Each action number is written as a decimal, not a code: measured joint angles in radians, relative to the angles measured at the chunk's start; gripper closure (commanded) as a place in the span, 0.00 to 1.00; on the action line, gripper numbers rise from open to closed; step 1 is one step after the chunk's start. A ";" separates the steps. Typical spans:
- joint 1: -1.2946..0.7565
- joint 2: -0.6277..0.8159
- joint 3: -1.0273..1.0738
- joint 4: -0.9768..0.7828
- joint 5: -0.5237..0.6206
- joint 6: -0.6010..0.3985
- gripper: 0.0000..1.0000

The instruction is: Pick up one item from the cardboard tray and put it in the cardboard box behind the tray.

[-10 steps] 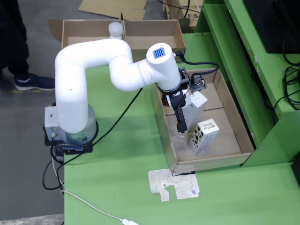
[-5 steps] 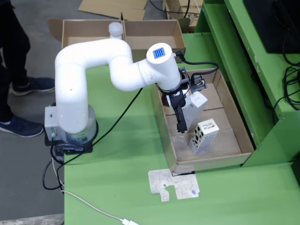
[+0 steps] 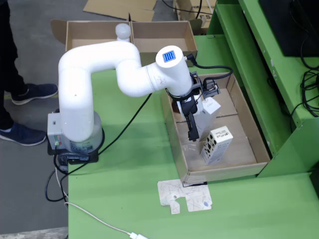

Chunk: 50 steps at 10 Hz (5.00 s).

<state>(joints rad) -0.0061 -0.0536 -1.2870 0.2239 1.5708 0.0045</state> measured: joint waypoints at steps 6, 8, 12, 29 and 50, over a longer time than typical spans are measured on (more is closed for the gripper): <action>0.000 0.000 0.000 0.000 0.000 0.000 0.00; 0.000 0.000 0.000 0.000 0.000 0.000 0.00; -0.023 -0.054 0.065 0.000 0.008 -0.055 0.00; -0.098 -0.275 0.135 0.222 0.112 -0.233 0.00; -0.232 -0.549 0.624 -0.023 0.210 -0.428 0.00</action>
<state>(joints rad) -0.2377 -0.6028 -0.6625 0.2009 1.7809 -0.4232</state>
